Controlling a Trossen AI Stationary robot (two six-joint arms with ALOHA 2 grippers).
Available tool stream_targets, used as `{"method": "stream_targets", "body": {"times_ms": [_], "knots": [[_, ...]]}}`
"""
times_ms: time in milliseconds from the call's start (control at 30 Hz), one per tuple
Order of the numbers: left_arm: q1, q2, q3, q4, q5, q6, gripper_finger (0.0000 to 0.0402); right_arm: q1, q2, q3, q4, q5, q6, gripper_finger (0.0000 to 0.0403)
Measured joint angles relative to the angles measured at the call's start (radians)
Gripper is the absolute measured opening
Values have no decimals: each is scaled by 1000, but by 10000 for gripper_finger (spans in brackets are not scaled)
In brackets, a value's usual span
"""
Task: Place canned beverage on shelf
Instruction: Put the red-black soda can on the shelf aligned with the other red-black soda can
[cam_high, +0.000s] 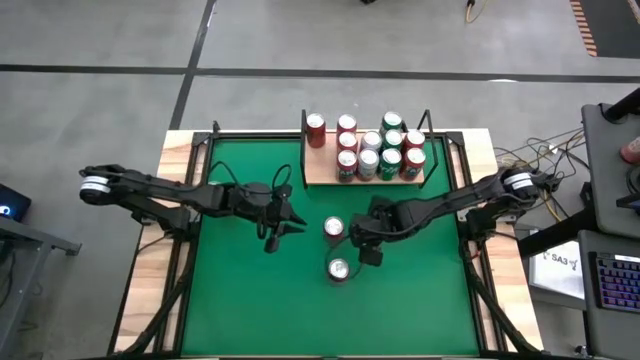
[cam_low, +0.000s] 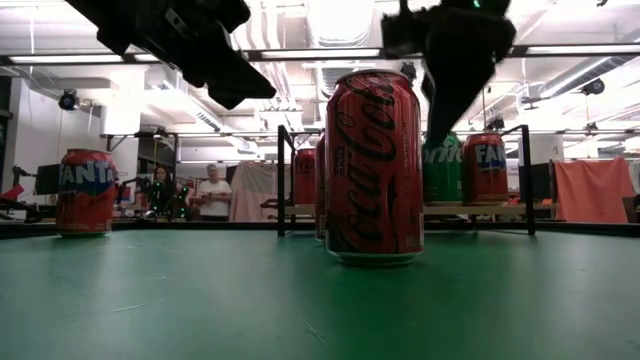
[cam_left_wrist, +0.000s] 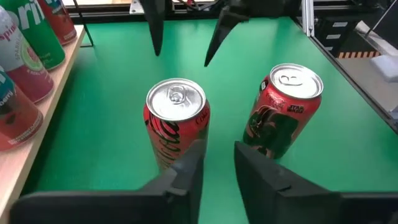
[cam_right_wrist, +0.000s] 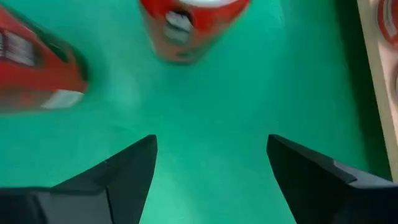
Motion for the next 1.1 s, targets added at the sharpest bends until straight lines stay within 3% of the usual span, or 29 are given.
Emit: {"method": "stream_targets", "body": {"times_ms": [300,500,1100], "knots": [[0,85,-10,61,0,18,190,0,-111,-296,444,10,-75,275],[0,191,-12,128,0,42,244,0,-116,-401,658,61,-82,274],[0,364,-11,321,-4,24,251,-3,-79,-462,1013,140,-186,274]]}}
